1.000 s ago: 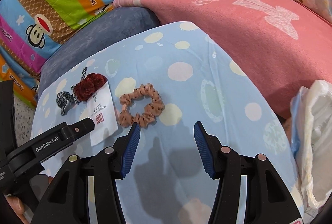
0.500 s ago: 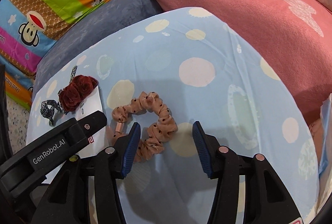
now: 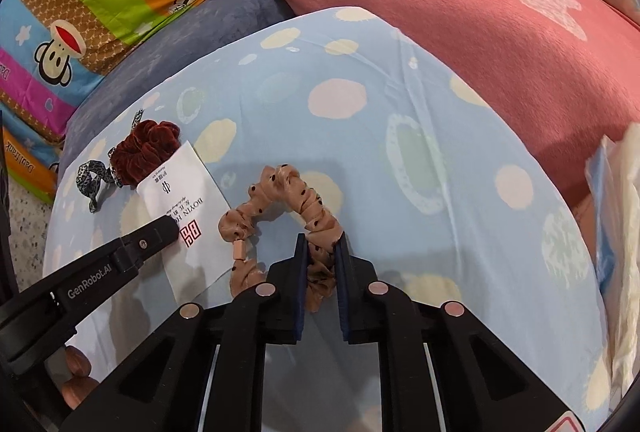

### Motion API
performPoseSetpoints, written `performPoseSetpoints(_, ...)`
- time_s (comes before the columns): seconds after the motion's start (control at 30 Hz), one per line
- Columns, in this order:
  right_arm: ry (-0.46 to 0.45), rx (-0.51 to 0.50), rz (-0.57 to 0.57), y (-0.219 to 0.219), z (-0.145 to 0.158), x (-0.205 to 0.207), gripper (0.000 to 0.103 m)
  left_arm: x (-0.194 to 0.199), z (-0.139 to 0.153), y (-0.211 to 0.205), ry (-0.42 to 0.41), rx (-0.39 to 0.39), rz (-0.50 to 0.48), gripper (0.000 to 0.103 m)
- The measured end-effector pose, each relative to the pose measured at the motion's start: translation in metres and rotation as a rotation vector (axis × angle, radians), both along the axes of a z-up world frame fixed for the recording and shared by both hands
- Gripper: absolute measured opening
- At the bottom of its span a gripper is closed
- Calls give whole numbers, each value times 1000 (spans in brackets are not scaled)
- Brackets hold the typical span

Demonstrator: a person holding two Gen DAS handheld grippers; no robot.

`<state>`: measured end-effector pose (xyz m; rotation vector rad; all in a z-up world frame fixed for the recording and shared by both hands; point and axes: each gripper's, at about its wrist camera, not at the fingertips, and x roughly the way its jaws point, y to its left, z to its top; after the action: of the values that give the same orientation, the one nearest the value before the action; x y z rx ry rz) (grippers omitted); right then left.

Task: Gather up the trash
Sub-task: 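Grasp the white hotel card with the left tool while the right tool grasps the brown beaded hair tie, then carry the card and hair tie over the white bin and open both tools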

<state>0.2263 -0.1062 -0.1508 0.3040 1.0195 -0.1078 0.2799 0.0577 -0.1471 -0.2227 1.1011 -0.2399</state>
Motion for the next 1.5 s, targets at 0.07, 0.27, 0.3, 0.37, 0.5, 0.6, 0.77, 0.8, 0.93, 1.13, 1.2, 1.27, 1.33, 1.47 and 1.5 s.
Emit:
performPoseSetpoints(0.07,-7,5,-16,-6,4,-11,12,-10,4,-4,-7,-3,-15,7)
performPoseSetpoints(0.27,-56,16,-60,-25,30,-40,12,-36,23,-18,-34,-8,-55,6)
performPoseSetpoints(0.3,-68,17,-66,-28,36,-45,12,-41,27,-19,-39,-12,-61,6)
performPoseSetpoints(0.37,-88,18,-73,-32,46,-53,12,-49,37,-27,-54,-14,-75,6)
performPoseSetpoints(0.5,-131,15,-87,-42,65,-71,12,-64,58,-44,-88,-15,-106,6)
performPoseSetpoints(0.6,-163,12,-100,-51,80,-84,12,-76,74,-58,-120,-15,-131,6)
performPoseSetpoints(0.77,-212,4,-131,-72,103,-107,12,-95,99,-85,-171,-12,-184,6)
performPoseSetpoints(0.8,-220,5,-139,-77,106,-110,12,-98,102,-89,-178,-12,-192,6)
performPoseSetpoints(0.93,-253,7,-179,-99,119,-128,12,-111,116,-115,-209,-12,-243,6)
performPoseSetpoints(1.13,-289,1,-245,-132,133,-154,12,-130,132,-153,-246,-16,-326,6)
performPoseSetpoints(1.2,-296,1,-267,-143,135,-161,12,-137,136,-167,-257,-16,-357,6)
performPoseSetpoints(1.27,-303,1,-293,-156,137,-170,12,-142,140,-181,-265,-17,-389,6)
performPoseSetpoints(1.33,-307,0,-316,-167,138,-177,12,-148,142,-194,-272,-16,-415,6)
performPoseSetpoints(1.47,-313,-2,-362,-189,137,-193,12,-159,145,-222,-282,-19,-475,6)
performPoseSetpoints(1.5,-314,-2,-370,-193,137,-196,12,-161,146,-227,-283,-20,-488,6)
